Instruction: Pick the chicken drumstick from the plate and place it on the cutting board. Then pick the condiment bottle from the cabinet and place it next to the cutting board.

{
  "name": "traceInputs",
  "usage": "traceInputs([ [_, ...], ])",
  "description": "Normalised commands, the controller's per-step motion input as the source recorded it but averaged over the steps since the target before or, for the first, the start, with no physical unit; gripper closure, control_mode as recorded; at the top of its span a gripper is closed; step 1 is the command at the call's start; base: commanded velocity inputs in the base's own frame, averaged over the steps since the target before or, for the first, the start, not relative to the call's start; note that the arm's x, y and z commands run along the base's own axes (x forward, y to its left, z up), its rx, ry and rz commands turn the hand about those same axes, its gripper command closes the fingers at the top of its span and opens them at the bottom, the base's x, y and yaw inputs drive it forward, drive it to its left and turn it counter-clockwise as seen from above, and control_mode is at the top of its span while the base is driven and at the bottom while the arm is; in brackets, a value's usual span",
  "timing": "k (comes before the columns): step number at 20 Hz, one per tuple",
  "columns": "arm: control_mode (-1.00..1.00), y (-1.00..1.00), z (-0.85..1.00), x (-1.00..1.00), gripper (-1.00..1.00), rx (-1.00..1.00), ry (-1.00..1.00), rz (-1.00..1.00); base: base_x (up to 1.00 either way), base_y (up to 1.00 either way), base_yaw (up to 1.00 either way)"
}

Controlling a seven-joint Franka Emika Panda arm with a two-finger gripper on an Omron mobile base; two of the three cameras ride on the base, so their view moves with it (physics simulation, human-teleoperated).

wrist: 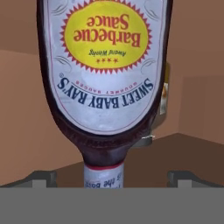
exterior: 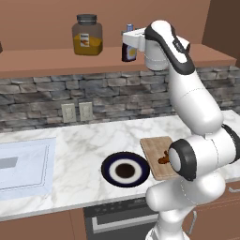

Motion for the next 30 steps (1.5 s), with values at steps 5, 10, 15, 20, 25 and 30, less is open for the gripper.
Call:
traceInputs([
  [5, -1.0, 0.0, 0.0, 0.0, -1.0, 0.0, 0.0, 0.0, 0.0, 0.0, 0.0],
  [10, -1.0, 0.0, 0.0, 0.0, -1.0, 0.0, 0.0, 0.0, 0.0, 0.0, 0.0],
  [15, -1.0, 0.03, -0.02, 0.02, -1.0, 0.0, 0.0, 0.0, 0.0, 0.0, 0.0],
  [20, -1.0, 0.02, -0.01, 0.04, -1.0, 0.0, 0.0, 0.0, 0.0, 0.0, 0.0],
  [25, -1.0, 0.0, 0.0, 0.01, -1.0, 0.0, 0.0, 0.0, 0.0, 0.0, 0.0],
  [30, -1.0, 0.0, 0.0, 0.0, -1.0, 0.0, 0.0, 0.0, 0.0, 0.0, 0.0],
])
